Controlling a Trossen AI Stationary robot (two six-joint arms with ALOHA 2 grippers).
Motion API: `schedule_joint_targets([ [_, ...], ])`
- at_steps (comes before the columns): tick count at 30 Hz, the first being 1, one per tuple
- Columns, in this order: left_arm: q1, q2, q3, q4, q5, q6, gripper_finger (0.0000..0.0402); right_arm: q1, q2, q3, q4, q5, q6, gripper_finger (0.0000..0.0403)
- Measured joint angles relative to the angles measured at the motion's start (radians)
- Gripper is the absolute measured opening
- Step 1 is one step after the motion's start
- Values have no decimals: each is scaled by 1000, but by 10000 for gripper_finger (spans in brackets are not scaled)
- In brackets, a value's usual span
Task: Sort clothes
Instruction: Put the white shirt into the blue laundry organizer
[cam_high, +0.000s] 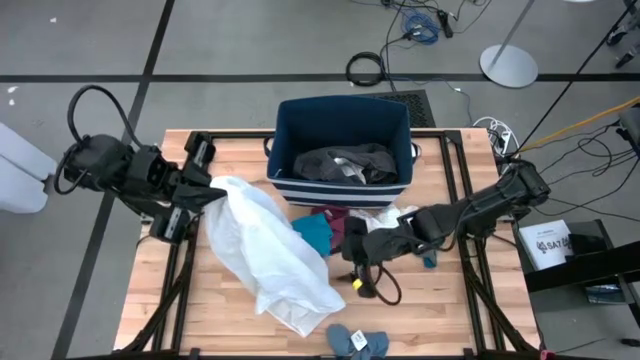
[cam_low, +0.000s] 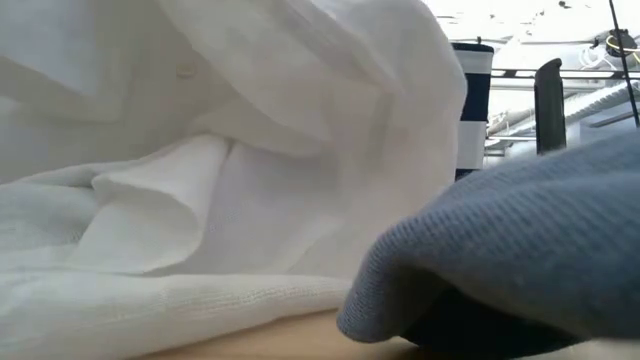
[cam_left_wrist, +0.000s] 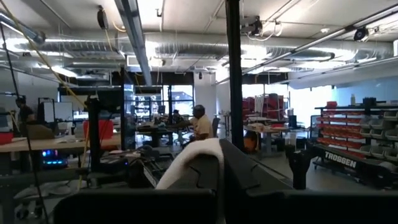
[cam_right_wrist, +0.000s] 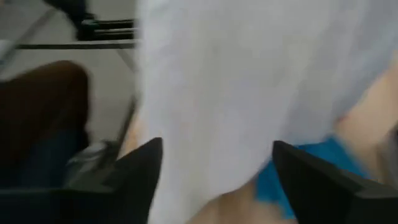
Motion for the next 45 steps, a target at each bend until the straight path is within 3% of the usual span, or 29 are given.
schedule_joint_targets([
  [4,0,-1,0,-6,-1,1,2,26,21,0,-4,-77,94,340],
  [9,0,-1,0,-13,-1,2,2,52,125,0,62,-64,104,359],
  [13,0,0,0,-14,-1,-3,2,53,239,0,197,25,77,356],
  [17,0,0,0,-12,-1,-8,2,42,301,27,195,173,60,350],
  [21,-1,-1,0,7,-1,-8,2,32,311,80,230,280,-54,287],
  [24,-1,-1,0,17,-1,-8,2,26,309,148,240,313,-141,182],
  [27,-1,0,0,40,-1,-6,2,25,309,229,203,316,-254,47],
  [28,-1,0,0,54,-1,-3,2,25,309,255,193,317,-305,24],
  [37,-1,-29,1,206,87,156,2,21,309,543,104,550,-737,1],
  [42,0,-80,2,227,168,239,2,0,308,718,116,568,-969,0],
  [45,-1,-104,2,224,217,246,2,-25,306,793,117,541,-1009,0],
])
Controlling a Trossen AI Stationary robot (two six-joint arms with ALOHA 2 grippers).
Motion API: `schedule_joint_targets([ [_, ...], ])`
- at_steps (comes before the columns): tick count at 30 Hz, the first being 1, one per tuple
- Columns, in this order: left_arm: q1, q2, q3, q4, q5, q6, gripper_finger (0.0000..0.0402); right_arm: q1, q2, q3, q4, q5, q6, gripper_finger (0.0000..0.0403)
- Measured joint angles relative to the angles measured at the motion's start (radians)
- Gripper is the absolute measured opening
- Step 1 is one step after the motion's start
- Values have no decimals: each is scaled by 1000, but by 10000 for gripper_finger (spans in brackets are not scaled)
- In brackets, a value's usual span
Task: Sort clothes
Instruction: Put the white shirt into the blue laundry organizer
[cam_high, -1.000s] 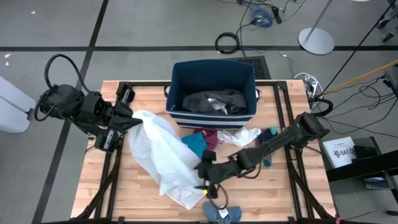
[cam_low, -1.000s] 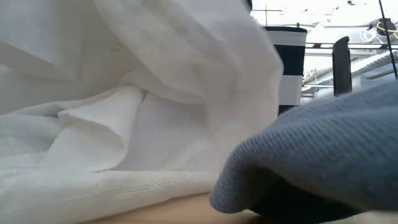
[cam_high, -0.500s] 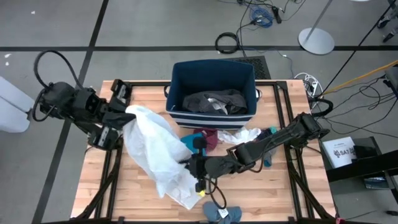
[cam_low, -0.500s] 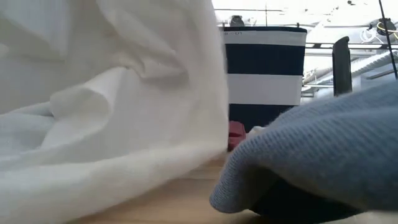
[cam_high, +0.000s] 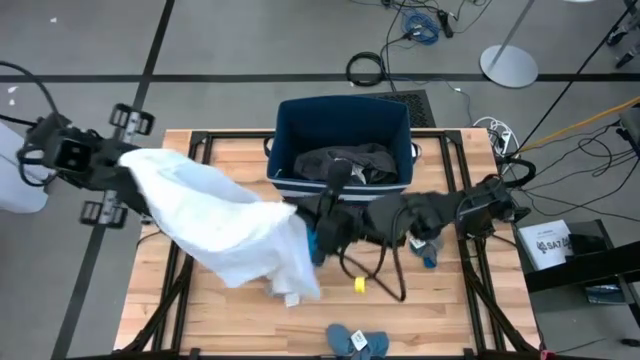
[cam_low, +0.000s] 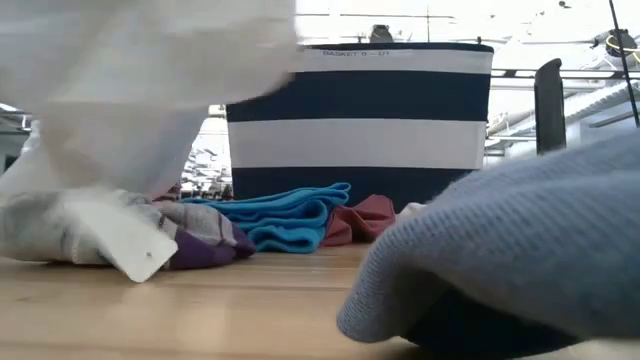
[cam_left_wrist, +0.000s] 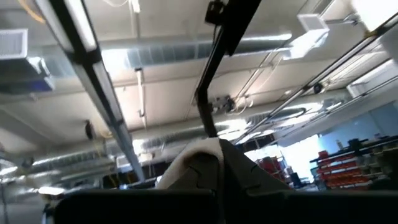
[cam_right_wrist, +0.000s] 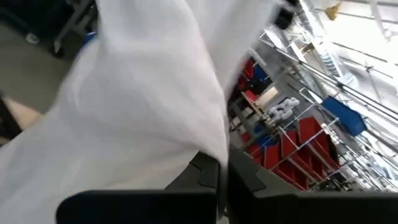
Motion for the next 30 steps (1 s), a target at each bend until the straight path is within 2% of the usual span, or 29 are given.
schedule_joint_targets([
  [2,0,-9,0,-9,31,-14,2,-15,0,36,-27,-27,24,0],
  [6,0,-9,2,-107,48,-86,2,-29,-2,46,-137,-70,171,0],
  [12,0,45,-4,-422,43,-206,2,10,-1,45,-504,-73,492,0],
  [14,0,70,-39,-468,43,-237,2,31,-1,44,-628,-73,609,0],
  [18,-17,128,-163,-422,36,-287,2,86,-4,-9,-774,-29,798,0],
  [21,-39,175,-271,-319,14,-301,2,136,-11,-102,-839,14,926,0],
  [23,-52,202,-341,-240,-20,-308,2,168,-36,-197,-816,14,998,0],
  [26,-57,249,-437,-112,-31,-349,2,209,-98,-412,-677,16,1091,0],
  [30,-68,318,-551,65,-33,-430,2,235,-222,-755,-343,5,1173,0],
])
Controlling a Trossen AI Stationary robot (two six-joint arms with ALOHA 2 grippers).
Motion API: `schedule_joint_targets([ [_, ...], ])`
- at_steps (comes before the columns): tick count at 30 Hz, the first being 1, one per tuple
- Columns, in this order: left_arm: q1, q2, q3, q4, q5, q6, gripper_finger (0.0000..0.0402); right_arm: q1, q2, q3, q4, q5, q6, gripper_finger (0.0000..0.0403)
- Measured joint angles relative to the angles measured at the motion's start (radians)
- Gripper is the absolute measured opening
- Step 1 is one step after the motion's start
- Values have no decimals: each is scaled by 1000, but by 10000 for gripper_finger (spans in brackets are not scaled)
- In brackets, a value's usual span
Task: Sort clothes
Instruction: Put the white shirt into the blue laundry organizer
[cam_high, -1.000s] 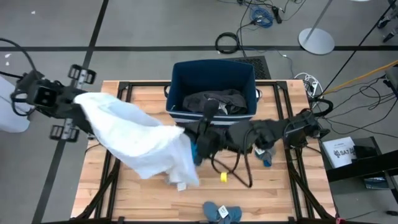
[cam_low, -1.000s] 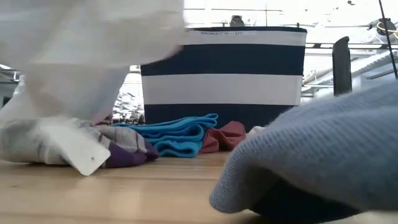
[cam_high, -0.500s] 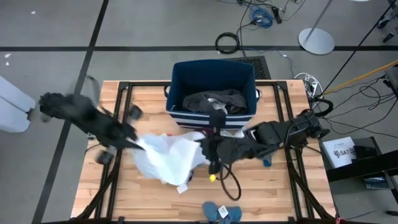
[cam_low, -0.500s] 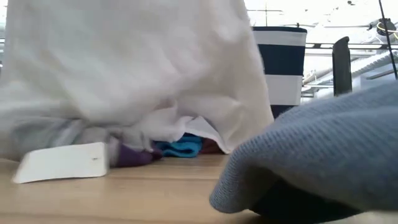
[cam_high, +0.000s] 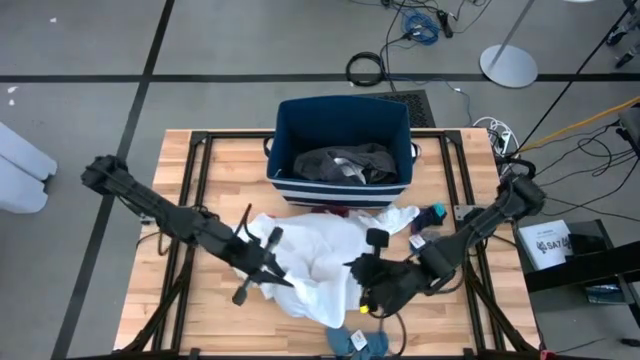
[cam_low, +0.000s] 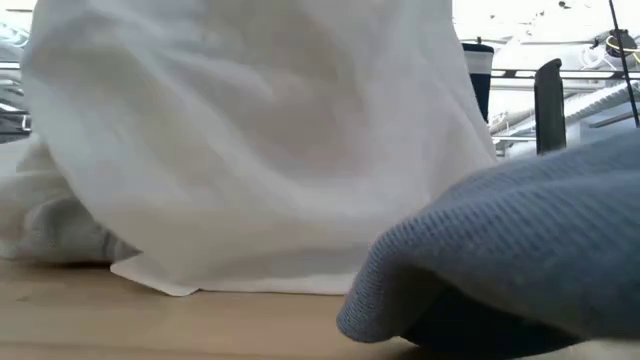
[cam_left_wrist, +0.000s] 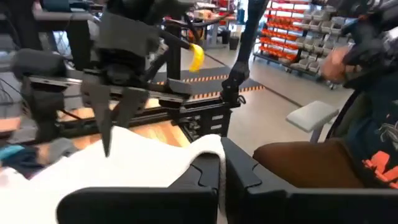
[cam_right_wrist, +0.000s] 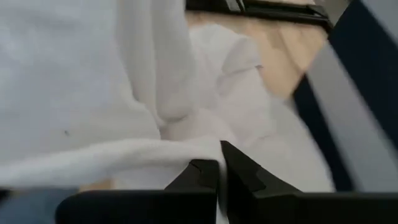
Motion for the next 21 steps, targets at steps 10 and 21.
schedule_joint_targets([
  [10,-32,186,-199,423,-226,-197,2,-13,-107,-520,879,-128,-36,0],
  [21,-32,221,-278,365,-474,-505,2,-77,-103,-540,1012,-212,-113,0],
])
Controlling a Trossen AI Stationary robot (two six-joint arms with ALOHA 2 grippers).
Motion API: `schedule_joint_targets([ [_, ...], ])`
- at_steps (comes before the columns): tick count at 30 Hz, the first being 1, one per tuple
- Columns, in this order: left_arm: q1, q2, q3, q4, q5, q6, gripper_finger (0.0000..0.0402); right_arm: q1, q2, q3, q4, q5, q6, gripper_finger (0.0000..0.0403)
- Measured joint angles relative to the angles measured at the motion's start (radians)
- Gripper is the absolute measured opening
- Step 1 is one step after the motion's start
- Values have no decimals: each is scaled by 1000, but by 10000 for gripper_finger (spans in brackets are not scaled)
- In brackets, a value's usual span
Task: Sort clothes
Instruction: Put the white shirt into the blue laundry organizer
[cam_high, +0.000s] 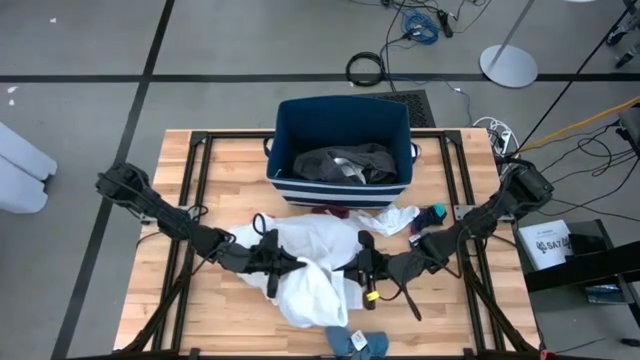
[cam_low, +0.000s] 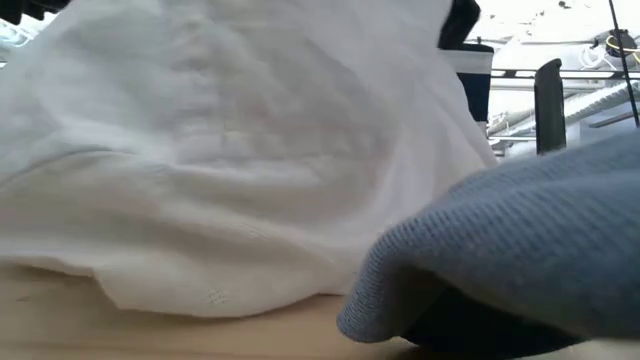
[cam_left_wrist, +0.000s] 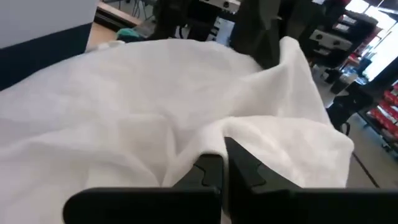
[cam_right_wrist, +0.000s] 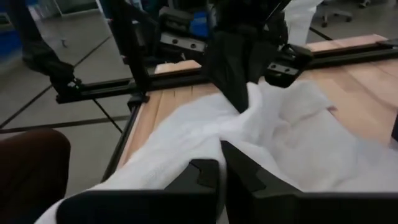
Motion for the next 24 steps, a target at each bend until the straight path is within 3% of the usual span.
schedule_joint_targets([
  [5,0,-4,-1,0,6,20,12,-49,0,0,25,-29,-21,0],
  [11,5,-13,0,-20,114,89,112,-113,18,1,28,-109,-4,0],
  [17,39,-165,76,-414,108,150,222,-152,117,14,103,-129,7,0],
  [24,39,-394,107,-755,30,76,240,-177,283,173,110,-182,-73,0],
])
